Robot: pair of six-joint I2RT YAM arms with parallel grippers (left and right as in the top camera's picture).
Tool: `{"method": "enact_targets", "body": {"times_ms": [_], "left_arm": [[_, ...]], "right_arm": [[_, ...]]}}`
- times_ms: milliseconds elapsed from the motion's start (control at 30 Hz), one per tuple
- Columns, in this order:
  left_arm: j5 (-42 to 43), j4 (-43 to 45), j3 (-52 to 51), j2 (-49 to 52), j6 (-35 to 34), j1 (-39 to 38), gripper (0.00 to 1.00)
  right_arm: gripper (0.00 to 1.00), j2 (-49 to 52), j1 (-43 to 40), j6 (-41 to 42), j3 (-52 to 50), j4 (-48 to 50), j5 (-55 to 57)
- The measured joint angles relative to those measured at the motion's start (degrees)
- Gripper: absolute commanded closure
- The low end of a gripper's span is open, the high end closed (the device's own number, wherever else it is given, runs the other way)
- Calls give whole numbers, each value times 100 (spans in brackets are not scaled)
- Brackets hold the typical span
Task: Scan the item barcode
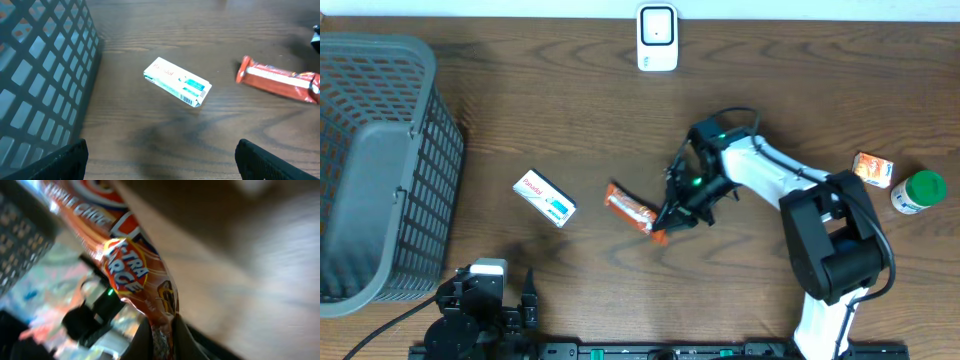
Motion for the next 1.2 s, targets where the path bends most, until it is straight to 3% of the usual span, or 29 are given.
{"method": "enact_targets", "body": {"times_ms": [167, 267, 433, 567, 633, 667, 700, 833, 933, 1033, 1200], "left_arm": [[0, 0, 0, 0, 0, 0, 7], [0, -2, 0, 0, 0, 0, 7], [0, 0, 0, 0, 0, 0, 7], [0, -2, 0, 0, 0, 0, 7], [0, -2, 0, 0, 0, 0, 7], [0, 0, 0, 0, 0, 0, 7], [0, 0, 0, 0, 0, 0, 7], [2, 0, 0, 0, 0, 0, 7], [0, -2, 0, 0, 0, 0, 7], [0, -2, 0, 0, 0, 0, 7], [0, -2, 0, 0, 0, 0, 7]], "right_arm": [[99, 0, -258, 90, 0, 37, 688], [87, 0, -267, 216, 0, 52, 951], [82, 0, -267, 369, 0, 138, 1231], [66, 0, -267, 466, 0, 138, 1370], [47, 0, -267, 492, 0, 111, 1495], [28, 0, -267, 516, 0, 96, 1563], [22, 0, -267, 535, 0, 55, 1646], [7, -31, -264, 632, 13, -173, 1969], [1, -90, -260, 586, 24, -225, 2264], [1, -142, -262, 337, 26, -153, 2426], [1, -243, -380, -898, 70, 295, 2533]]}}
